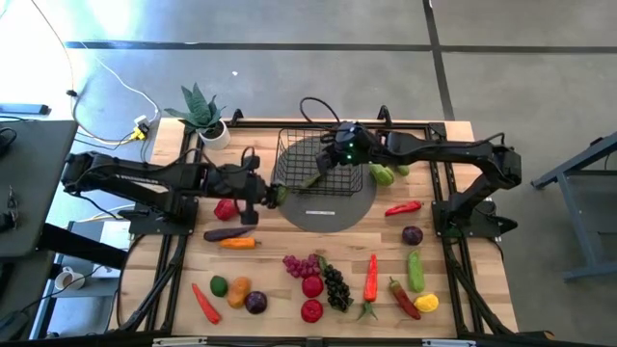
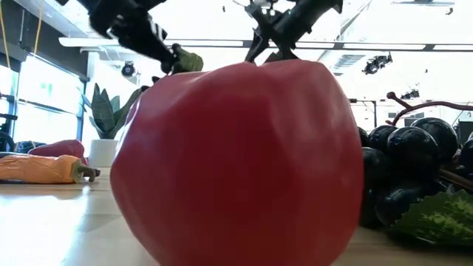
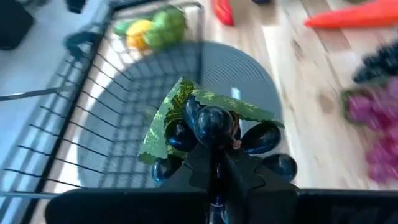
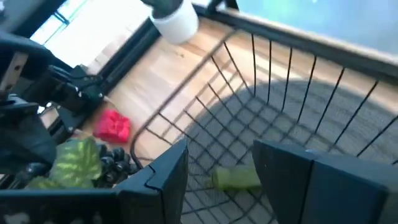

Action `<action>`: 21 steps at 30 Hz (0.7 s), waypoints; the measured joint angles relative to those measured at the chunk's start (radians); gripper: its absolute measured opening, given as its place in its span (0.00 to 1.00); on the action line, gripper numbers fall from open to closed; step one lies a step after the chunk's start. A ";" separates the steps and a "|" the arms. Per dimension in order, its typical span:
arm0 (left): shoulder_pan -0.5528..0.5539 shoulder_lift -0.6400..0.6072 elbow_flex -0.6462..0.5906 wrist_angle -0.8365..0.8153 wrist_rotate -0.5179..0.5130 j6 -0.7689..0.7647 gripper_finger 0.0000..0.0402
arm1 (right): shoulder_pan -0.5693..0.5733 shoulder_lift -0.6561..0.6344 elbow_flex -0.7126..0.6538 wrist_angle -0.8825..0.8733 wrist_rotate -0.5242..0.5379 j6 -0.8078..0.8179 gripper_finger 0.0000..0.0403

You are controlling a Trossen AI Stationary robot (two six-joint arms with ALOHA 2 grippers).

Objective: Build produce basket
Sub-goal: Put the top black grapes into the wire basket

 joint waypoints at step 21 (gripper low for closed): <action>0.308 0.109 0.102 0.229 0.090 -0.104 0.01 | 0.095 0.000 0.204 -0.265 0.226 0.145 0.40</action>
